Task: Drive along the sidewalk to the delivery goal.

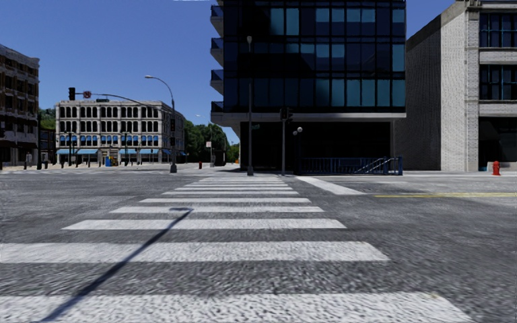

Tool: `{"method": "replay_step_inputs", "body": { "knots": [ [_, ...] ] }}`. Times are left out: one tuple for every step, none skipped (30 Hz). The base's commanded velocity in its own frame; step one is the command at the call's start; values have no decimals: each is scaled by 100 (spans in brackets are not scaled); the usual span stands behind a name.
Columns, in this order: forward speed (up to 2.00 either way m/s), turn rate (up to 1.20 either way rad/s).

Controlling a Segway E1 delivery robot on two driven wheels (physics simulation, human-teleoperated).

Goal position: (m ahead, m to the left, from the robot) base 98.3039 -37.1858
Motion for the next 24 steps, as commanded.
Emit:
{"method": "replay_step_inputs", "body": {
  "knots": [
    [161,51],
    [161,49],
    [161,42],
    [161,42],
    [163,22],
    [200,0],
    [200,0],
    [200,0],
    [200,0],
    [200,0],
    [200,0],
    [200,0],
    [200,0],
    [200,0],
    [200,0],
    [200,0],
    [200,0],
    [200,0],
    [200,0],
    [200,0],
    [200,0],
    [200,0],
    [200,0],
    [200,0]
  ]
}}
